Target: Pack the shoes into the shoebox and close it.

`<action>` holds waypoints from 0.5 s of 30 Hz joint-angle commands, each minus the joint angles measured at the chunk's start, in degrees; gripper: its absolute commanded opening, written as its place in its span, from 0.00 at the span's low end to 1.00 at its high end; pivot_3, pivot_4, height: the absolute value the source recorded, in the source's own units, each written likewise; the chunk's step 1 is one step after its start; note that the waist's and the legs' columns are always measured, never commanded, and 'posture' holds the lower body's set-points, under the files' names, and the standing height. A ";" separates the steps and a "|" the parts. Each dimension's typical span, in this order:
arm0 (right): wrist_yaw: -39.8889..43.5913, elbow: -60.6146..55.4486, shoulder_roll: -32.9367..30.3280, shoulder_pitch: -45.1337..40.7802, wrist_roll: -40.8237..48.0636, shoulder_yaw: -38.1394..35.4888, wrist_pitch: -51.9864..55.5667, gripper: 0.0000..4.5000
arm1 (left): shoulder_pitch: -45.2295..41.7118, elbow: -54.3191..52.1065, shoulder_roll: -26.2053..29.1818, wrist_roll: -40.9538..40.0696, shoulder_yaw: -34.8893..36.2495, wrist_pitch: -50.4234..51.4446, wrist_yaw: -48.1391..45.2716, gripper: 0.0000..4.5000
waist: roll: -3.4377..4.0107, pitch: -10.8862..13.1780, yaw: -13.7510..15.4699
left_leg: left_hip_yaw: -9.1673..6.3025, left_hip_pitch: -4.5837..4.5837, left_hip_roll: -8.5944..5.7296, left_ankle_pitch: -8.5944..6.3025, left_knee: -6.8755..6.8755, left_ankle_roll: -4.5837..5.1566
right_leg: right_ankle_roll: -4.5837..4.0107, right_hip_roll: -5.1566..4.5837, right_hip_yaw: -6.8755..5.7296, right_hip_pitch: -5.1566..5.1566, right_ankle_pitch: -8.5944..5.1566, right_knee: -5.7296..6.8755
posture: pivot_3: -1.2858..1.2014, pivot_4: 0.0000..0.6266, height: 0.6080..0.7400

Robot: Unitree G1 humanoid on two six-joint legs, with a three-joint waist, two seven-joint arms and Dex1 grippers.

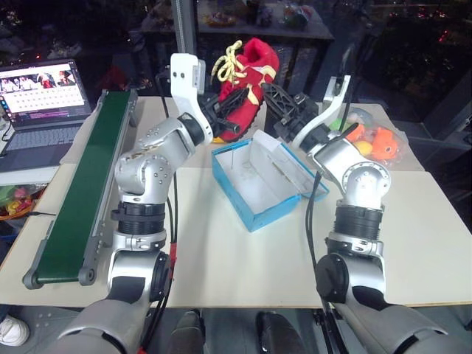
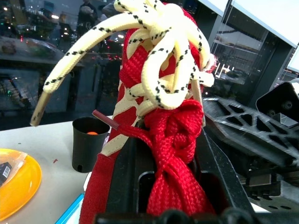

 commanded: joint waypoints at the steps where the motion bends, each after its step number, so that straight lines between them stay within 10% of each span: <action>1: 1.26 0.15 -0.56 -2.14 -0.62 0.88 -2.19 0.07 | -2.22 -4.21 -0.82 -2.47 -0.46 0.57 -0.83 0.06 | 0.00 0.00 -0.04 | 0.00 0.00 0.00 0.00 0.00 0.00 | 0.00 0.00 0.00 0.00 0.00 0.00 | 0.52 0.24 0.97; 10: 2.98 1.14 -3.10 -3.21 -3.92 2.73 -3.58 0.05 | -1.10 -4.50 0.08 -3.48 0.84 3.85 -0.63 0.06 | 0.00 0.00 -0.20 | 0.00 0.00 0.00 0.00 0.00 0.00 | 0.00 0.00 0.00 0.00 0.00 0.00 | 0.52 0.24 0.97; 15: 3.94 2.01 -5.72 -4.78 -4.73 2.31 -3.62 0.05 | 1.20 -6.59 2.00 -5.53 2.03 6.02 -2.37 0.51 | 0.02 0.01 -0.24 | 0.00 0.00 0.00 0.00 -0.02 0.00 | 0.00 0.00 0.00 -0.01 0.00 -0.01 | 0.52 0.24 0.97</action>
